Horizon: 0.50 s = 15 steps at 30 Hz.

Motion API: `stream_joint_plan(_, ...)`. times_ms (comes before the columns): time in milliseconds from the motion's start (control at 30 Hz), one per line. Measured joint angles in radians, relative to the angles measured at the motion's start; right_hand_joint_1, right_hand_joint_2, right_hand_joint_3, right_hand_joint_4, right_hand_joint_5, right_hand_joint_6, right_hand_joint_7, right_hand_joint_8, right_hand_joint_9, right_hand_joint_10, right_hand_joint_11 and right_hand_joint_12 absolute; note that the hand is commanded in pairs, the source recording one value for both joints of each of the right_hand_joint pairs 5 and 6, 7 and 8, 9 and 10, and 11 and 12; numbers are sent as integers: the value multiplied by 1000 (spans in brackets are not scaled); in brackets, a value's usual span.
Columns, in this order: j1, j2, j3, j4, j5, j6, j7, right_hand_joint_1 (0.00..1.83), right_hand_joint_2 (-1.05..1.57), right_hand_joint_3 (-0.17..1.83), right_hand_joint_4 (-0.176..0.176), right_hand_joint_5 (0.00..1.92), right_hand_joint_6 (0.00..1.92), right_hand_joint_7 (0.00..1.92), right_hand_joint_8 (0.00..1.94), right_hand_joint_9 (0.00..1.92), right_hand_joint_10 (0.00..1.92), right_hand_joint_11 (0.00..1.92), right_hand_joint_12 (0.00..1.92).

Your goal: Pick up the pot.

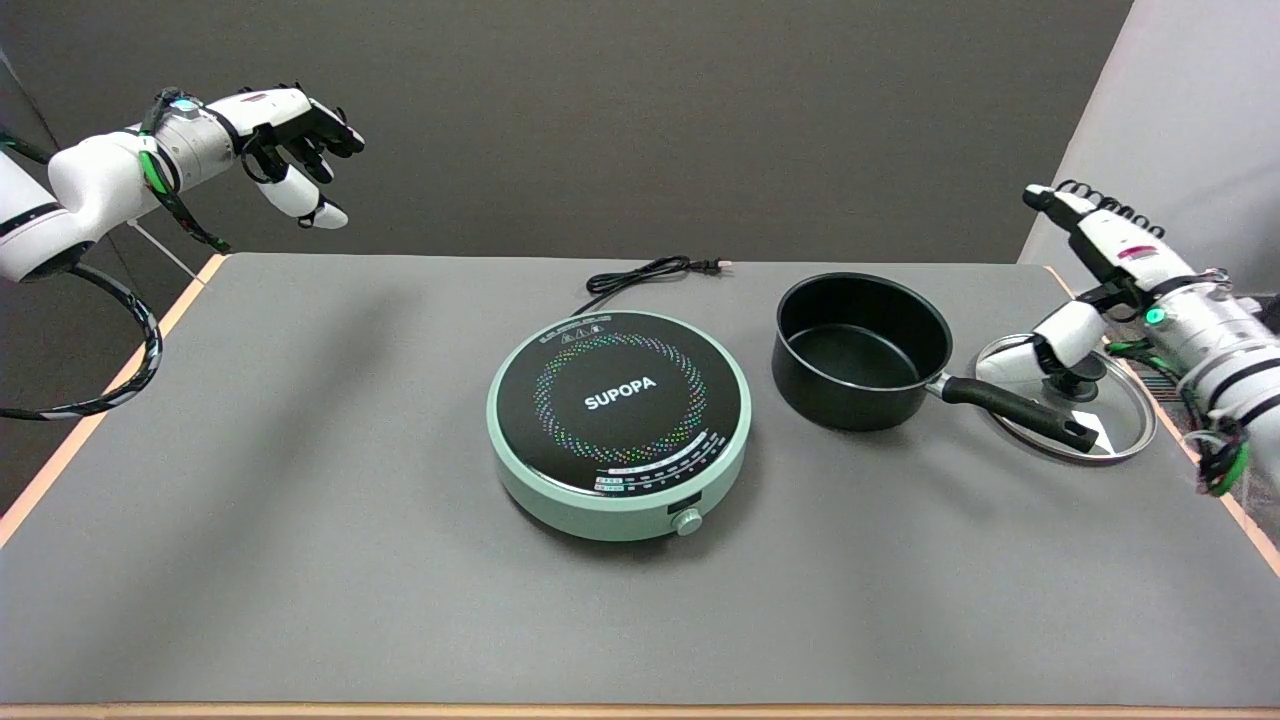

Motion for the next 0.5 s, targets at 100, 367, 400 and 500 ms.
stream_joint_plan(100,0,-2,-54,39,-78,85,24,1134,-421,742,-176,52,52,52,52,52,52,52,52)
stream_joint_plan(367,-18,-16,-157,106,-344,256,187,1132,-436,785,-176,116,116,116,116,116,116,116,116)
stream_joint_plan(400,-26,-21,-167,112,-376,273,208,1132,-436,784,-176,123,123,123,123,123,123,123,123)
stream_joint_plan(500,-50,-36,-192,126,-462,319,261,1140,-435,767,-176,140,140,140,140,140,140,140,140)
